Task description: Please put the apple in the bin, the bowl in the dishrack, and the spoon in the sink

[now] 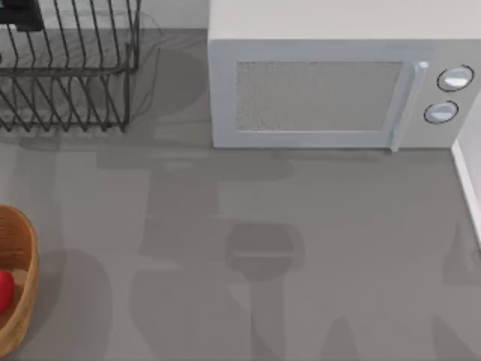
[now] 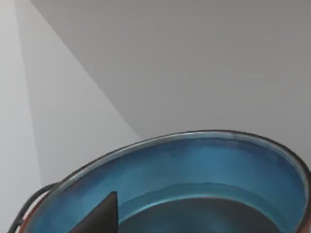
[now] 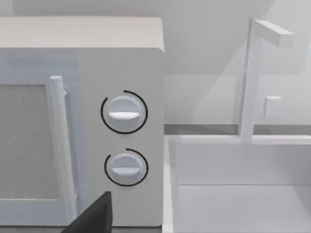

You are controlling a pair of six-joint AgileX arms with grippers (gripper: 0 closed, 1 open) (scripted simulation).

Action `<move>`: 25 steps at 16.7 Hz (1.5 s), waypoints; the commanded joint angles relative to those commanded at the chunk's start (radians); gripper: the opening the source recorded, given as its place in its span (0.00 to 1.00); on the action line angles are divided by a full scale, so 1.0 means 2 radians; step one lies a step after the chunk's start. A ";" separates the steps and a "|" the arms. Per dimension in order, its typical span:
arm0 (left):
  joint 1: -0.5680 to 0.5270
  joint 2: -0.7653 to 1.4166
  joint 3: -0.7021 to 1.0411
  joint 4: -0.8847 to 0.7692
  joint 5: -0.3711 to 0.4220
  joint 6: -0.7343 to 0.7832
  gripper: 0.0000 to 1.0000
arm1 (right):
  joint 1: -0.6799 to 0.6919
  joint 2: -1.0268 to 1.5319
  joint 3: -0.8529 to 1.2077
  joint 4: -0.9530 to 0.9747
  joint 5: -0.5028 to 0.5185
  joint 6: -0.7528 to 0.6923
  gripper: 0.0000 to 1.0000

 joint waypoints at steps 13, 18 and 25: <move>-0.013 -0.387 -0.200 -0.180 -0.025 -0.003 1.00 | 0.000 0.000 0.000 0.000 0.000 0.000 1.00; -0.023 -0.645 -0.326 -0.292 -0.038 -0.004 1.00 | 0.000 0.000 0.000 0.000 0.000 0.000 1.00; -0.033 -0.863 -0.452 -0.406 -0.052 -0.007 1.00 | 0.000 0.000 0.000 0.000 0.000 0.000 1.00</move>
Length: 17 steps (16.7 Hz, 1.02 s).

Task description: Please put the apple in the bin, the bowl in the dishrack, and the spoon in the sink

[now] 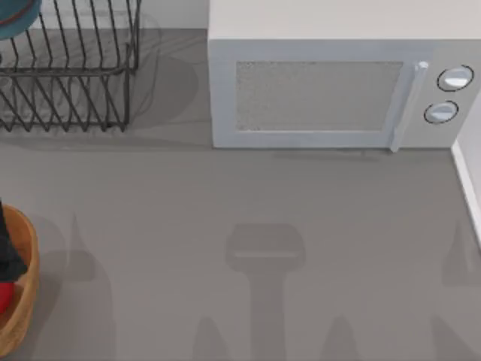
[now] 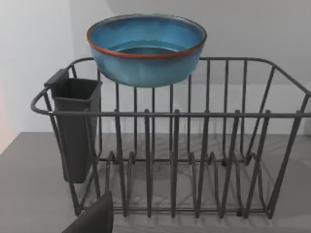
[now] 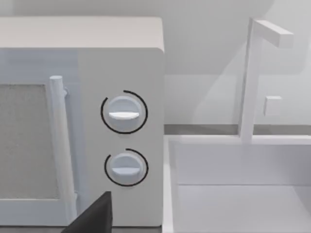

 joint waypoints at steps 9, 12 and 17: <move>-0.001 -0.014 -0.010 -0.009 -0.001 0.000 1.00 | -0.008 0.017 0.015 -0.015 0.000 -0.017 1.00; -0.001 -0.014 -0.010 -0.009 -0.001 0.000 1.00 | -0.035 0.081 0.065 -0.067 -0.001 -0.081 1.00; -0.001 -0.014 -0.010 -0.009 -0.001 0.000 1.00 | -0.104 0.281 0.196 -0.202 -0.001 -0.284 1.00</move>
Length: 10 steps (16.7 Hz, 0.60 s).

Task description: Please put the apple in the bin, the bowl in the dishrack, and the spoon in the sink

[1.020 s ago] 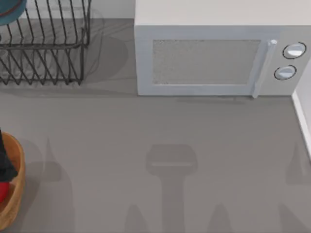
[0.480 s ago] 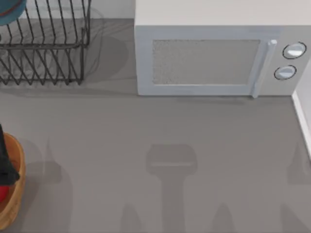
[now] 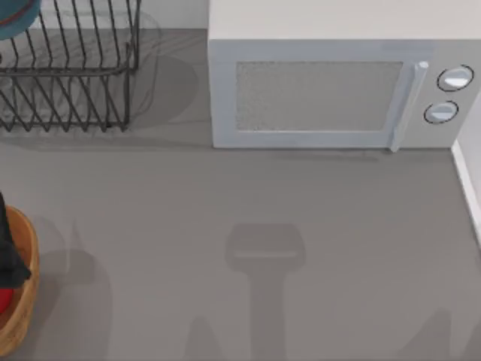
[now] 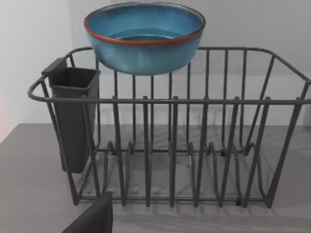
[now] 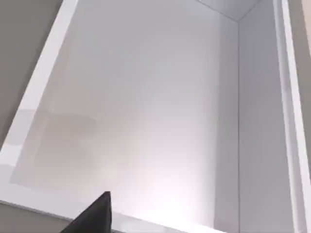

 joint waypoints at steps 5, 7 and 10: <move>0.000 0.000 0.000 0.000 0.000 0.000 1.00 | -0.077 0.236 0.144 -0.149 -0.001 -0.241 1.00; 0.000 0.000 0.000 0.000 0.000 0.000 1.00 | -0.104 0.319 0.195 -0.202 -0.001 -0.325 1.00; 0.000 0.000 0.000 0.000 0.000 0.000 1.00 | -0.139 0.418 0.258 -0.267 -0.001 -0.425 1.00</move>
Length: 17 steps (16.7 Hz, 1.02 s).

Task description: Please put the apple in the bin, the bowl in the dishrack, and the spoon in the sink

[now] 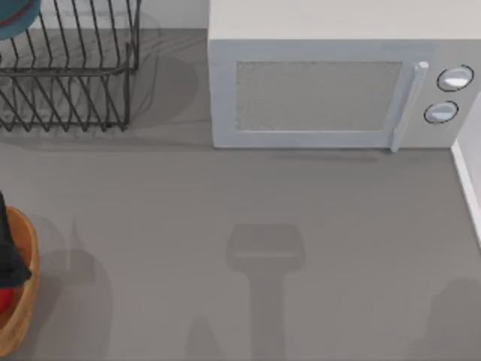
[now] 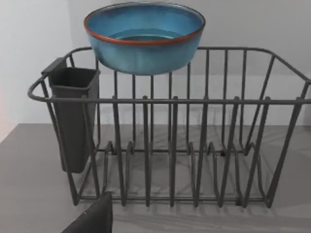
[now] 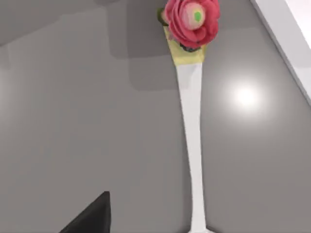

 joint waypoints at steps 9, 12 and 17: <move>0.000 0.000 0.000 0.000 0.000 0.000 1.00 | -0.025 0.068 0.048 -0.050 0.000 -0.069 1.00; 0.000 0.000 0.000 0.000 0.000 0.000 1.00 | -0.025 0.078 0.036 -0.031 0.000 -0.068 1.00; 0.000 0.000 0.000 0.000 0.000 0.000 1.00 | -0.025 0.133 -0.025 0.090 0.000 -0.066 1.00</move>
